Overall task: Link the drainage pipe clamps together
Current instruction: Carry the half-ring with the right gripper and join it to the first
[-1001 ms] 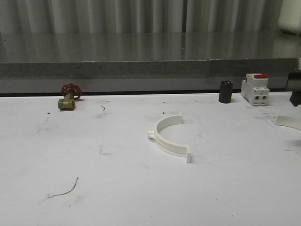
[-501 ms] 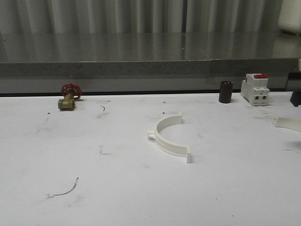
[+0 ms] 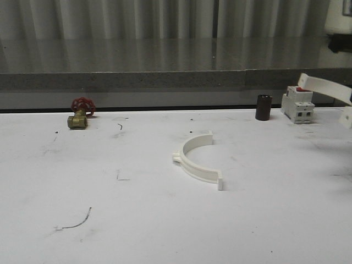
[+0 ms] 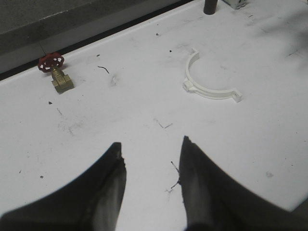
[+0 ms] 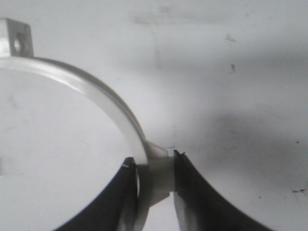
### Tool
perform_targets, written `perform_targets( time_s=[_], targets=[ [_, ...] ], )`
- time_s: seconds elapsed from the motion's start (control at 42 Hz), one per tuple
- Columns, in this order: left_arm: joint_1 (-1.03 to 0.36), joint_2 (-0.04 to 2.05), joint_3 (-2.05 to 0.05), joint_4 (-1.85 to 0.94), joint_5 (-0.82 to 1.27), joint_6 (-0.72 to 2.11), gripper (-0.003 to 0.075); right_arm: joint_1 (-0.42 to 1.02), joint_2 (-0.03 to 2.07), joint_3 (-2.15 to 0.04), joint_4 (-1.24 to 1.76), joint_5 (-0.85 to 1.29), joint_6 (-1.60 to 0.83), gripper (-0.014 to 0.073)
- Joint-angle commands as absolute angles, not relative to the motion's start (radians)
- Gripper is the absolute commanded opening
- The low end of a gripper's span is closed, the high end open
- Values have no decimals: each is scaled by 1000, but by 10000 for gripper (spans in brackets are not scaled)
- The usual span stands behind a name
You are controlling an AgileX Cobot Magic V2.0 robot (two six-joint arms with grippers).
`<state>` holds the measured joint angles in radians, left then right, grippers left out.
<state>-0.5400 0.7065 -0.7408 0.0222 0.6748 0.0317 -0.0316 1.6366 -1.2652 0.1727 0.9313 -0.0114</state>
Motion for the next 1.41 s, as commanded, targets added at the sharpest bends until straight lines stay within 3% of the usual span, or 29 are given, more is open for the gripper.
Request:
perform_targets(
  time_s=[0.0,0.381,0.62,0.834,1.382],
  targets=[
    [-536,702,-767,20,605,31,260,20,1555,-1314,198,937,-20,148],
    [-536,702,-767,20,605,31,260,222,1533,-1358,142,929,-13,148],
    [-536,702,-767,20,605,31,260,289,1614,-1472,19,993,209,148],
    [-536,702,-767,20,605,31,260,309,1715,-1511,-127,1019,480,148],
    [-536,702,-767,20,605,31,260,350,1925,-1509,-105,935,574,148]
  ],
)
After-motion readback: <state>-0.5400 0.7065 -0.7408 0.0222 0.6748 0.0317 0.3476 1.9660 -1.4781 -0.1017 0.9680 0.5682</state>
